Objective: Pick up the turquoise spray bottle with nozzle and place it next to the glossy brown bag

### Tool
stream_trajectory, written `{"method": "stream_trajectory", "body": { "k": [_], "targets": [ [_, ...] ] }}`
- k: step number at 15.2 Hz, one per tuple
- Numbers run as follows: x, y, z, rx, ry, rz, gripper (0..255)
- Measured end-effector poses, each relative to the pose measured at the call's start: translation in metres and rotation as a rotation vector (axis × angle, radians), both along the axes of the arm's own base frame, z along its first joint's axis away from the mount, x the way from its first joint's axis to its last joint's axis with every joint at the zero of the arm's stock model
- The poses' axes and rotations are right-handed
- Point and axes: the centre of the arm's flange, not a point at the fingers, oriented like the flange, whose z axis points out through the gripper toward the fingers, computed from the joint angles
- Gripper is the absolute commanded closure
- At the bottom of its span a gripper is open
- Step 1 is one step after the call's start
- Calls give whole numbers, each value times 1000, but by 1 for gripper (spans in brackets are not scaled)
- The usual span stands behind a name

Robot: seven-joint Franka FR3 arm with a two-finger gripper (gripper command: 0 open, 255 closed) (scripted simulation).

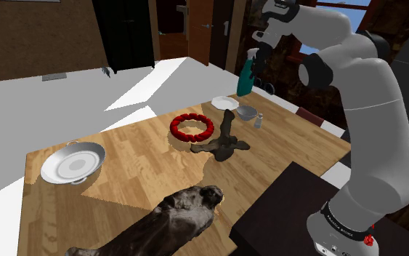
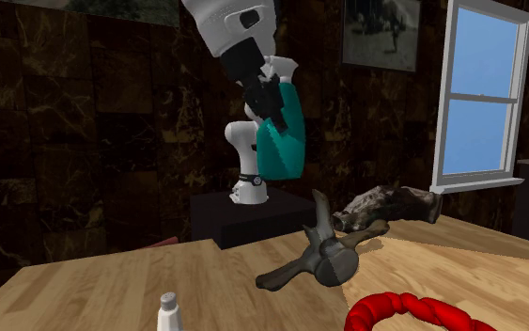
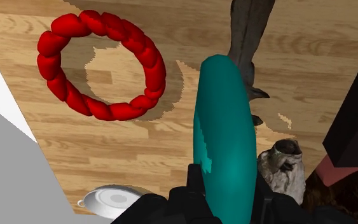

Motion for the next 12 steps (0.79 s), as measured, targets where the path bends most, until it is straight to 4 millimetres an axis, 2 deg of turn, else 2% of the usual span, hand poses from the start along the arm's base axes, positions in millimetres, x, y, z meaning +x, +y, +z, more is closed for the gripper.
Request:
{"method": "stream_trajectory", "body": {
  "k": [12],
  "targets": [
    [-1,155,-1,0,0,1,255]
  ]
}}
